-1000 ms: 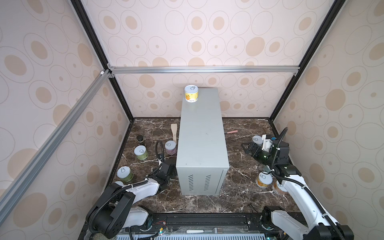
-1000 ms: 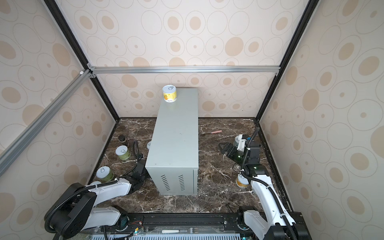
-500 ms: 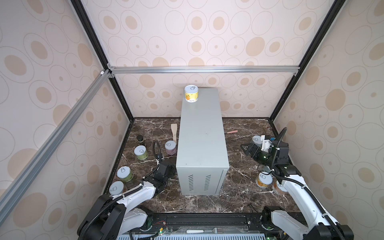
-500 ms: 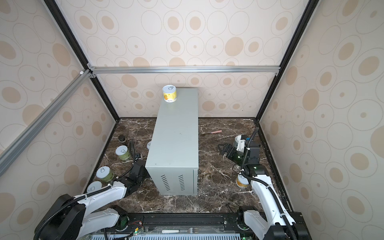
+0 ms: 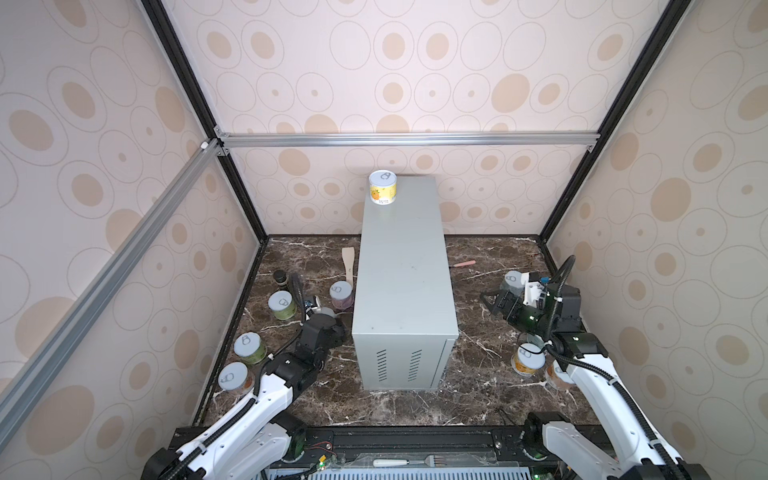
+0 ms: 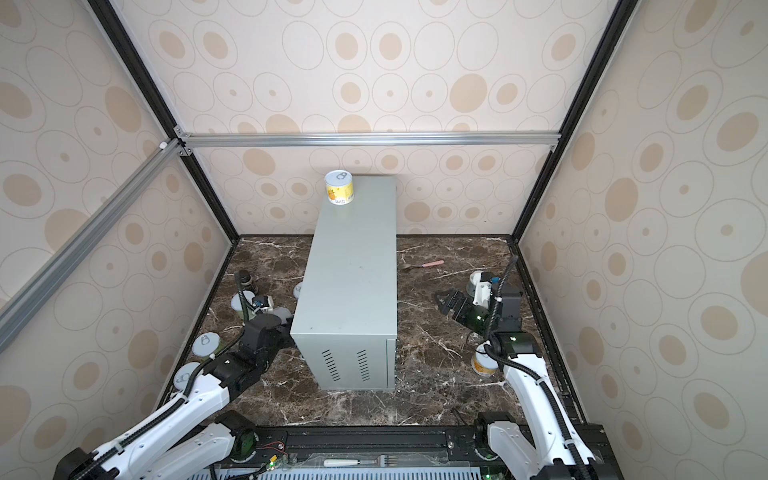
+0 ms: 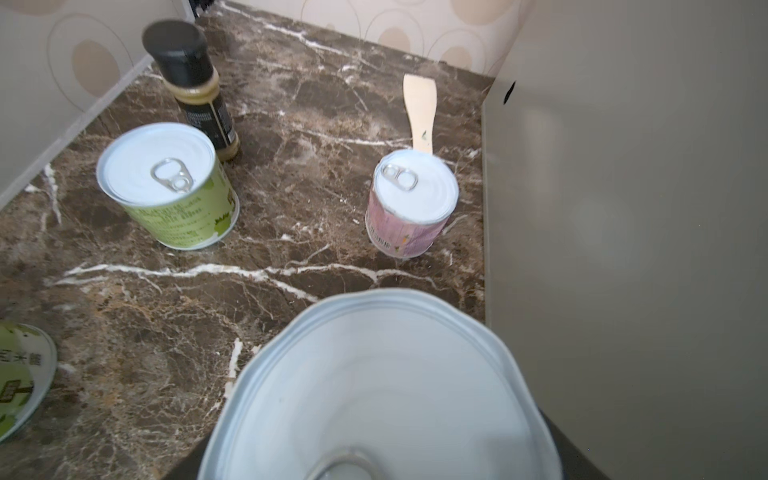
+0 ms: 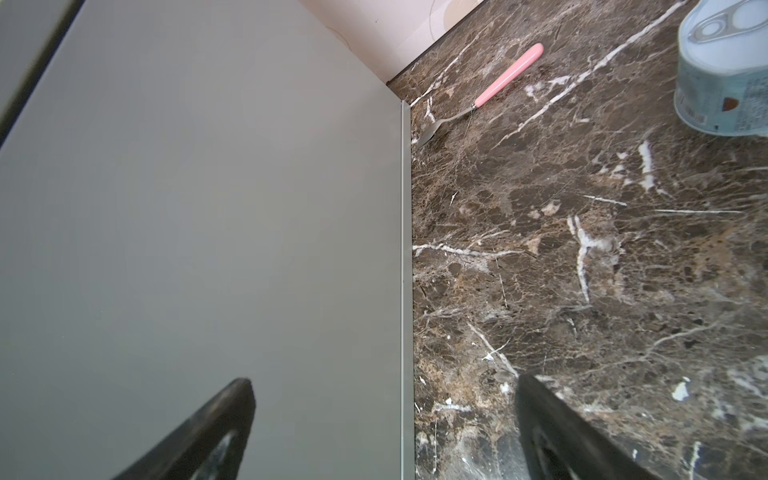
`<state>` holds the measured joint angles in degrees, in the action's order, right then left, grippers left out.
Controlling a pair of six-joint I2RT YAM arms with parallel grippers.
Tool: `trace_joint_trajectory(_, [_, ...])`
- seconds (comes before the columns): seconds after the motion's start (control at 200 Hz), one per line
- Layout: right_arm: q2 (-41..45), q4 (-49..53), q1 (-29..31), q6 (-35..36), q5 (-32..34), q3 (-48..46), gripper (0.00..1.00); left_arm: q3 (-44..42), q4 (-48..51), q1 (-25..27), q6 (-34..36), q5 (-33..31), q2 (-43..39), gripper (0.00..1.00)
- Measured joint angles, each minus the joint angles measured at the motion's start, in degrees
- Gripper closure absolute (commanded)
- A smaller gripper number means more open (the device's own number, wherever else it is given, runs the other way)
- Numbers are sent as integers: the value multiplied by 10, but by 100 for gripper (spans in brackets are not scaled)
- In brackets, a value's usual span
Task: Place and organize the canned foods onto the counter
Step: 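Close the left gripper on the pink can and lift it, then carry the pink can with the left gripper over the cabinet top beside the yellow can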
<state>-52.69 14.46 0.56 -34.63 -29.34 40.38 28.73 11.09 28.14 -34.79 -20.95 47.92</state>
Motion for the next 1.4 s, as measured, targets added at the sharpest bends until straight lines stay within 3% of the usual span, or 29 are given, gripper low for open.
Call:
trace_joint_trajectory(0.365, [21,35,21,16,-2,24,0,82,105,0,21,0,-85,38])
trace_joint_trajectory(0.63, [16,45,46,22,14,73,0,172,160,0,48,0,-87,38])
trace_joint_trajectory(0.945, [-30,44,66,30,38,135,0,346,194,0,102,19,2,38])
trace_joint_trajectory(1.395, [-61,46,96,55,64,173,0,519,212,0,156,87,146,38])
